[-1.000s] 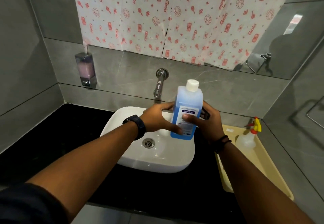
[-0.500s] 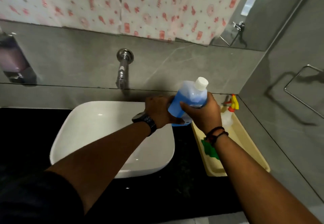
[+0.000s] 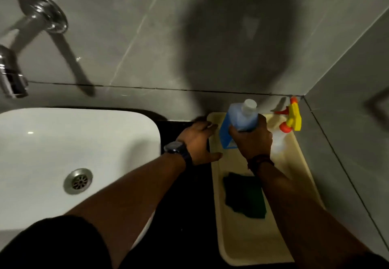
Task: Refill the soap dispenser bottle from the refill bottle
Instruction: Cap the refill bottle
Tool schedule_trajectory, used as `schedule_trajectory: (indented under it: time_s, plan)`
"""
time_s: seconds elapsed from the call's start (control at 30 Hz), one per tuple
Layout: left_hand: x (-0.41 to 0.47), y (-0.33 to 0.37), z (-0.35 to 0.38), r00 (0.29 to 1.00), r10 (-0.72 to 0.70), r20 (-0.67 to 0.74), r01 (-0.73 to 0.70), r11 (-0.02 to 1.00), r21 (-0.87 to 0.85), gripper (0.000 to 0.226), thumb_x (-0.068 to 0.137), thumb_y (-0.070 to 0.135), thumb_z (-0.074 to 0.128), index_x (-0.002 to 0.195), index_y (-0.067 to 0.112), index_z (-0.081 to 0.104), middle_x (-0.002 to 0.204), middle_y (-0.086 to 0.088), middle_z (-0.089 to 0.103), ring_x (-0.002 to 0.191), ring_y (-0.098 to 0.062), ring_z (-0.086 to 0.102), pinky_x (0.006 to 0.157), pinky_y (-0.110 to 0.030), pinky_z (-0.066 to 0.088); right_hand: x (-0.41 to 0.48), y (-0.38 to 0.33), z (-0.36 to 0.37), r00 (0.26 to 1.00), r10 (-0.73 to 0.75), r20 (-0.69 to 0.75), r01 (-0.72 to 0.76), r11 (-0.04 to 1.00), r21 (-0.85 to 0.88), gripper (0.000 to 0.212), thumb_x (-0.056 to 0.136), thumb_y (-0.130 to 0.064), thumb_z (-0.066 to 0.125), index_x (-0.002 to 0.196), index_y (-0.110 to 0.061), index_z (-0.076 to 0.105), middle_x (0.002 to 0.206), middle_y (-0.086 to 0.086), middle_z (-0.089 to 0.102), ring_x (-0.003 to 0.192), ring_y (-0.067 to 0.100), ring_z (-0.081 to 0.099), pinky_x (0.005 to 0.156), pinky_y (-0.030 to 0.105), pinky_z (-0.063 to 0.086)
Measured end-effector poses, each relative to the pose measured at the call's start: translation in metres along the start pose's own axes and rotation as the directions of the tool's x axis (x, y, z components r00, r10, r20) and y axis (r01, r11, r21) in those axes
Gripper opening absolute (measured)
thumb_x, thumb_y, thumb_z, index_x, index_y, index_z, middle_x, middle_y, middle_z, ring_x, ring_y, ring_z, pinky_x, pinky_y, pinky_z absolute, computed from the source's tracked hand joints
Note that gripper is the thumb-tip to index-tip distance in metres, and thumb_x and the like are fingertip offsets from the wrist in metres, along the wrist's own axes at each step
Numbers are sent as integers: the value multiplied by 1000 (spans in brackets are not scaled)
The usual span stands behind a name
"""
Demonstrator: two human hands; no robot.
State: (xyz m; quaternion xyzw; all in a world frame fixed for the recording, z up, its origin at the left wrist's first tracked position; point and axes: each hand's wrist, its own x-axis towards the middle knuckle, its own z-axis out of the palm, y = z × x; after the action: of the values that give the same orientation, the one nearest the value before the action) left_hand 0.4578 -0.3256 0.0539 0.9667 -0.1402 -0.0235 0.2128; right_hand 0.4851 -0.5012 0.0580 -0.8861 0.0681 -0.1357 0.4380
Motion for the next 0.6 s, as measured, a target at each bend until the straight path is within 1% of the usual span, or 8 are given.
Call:
schedule_trajectory:
  time_s: [0.1,0.17,0.23,0.3,0.37,0.47,0.53,0.6]
  plan:
    - [18,-4,21,999,49,9,-50,996,72,100,68,65,62,145,14,23,152,-9,24,139,-25,18,114,-39,17,15,20,19,1000,27,2,-27,999,41,71,60,-45,77,121,-28,47,113,0,63,101,24,60,78,26,45]
    - [25,-8,35,998,37,46,-42,994,98,104,69,68,57,147,16,12,155,-7,13,142,-23,6,116,-39,4,22,29,28,1000,13,-5,-13,999,44,72,60,-46,77,122,-29,45,115,-2,62,103,21,59,80,24,45]
    - [28,-12,50,996,31,83,-41,992,118,103,71,68,54,147,19,5,157,-6,5,143,-20,-2,113,-36,-4,28,37,36,1000,3,-14,-3,999,43,75,60,-46,76,125,-27,44,119,0,61,106,22,58,83,26,46]
    - [29,-16,61,993,31,117,-45,992,120,100,74,68,50,147,19,2,157,-5,2,142,-19,-4,112,-35,-6,29,44,40,1000,-1,-21,1,999,48,78,59,-52,72,126,-26,43,121,2,60,109,23,58,85,28,47]
    - [28,-18,69,992,37,119,-50,993,107,97,76,67,48,147,19,0,157,-5,-1,142,-18,-7,111,-34,-7,28,50,42,999,-14,-32,16,998,59,80,59,-58,68,127,-25,43,123,2,59,110,22,57,86,26,44]
    - [31,-20,75,994,41,97,-51,994,95,96,78,66,45,147,19,0,157,-6,-1,142,-19,-7,110,-33,-8,30,54,44,1000,-26,-15,27,997,70,81,61,-55,72,130,-25,41,126,2,57,114,20,54,89,24,42]
    - [30,-21,75,994,29,103,-40,993,111,95,78,66,45,147,18,0,157,-6,-1,142,-19,-7,109,-33,-8,28,54,45,1000,-6,8,5,997,77,84,60,-56,74,131,-26,41,127,0,57,114,15,52,89,24,42]
    - [29,-25,74,996,11,85,-22,991,130,94,78,66,43,147,18,3,157,-6,0,142,-20,-6,110,-33,-8,22,53,46,1000,-1,12,0,995,96,79,63,-59,72,129,-27,43,126,-2,57,113,11,51,89,26,43]
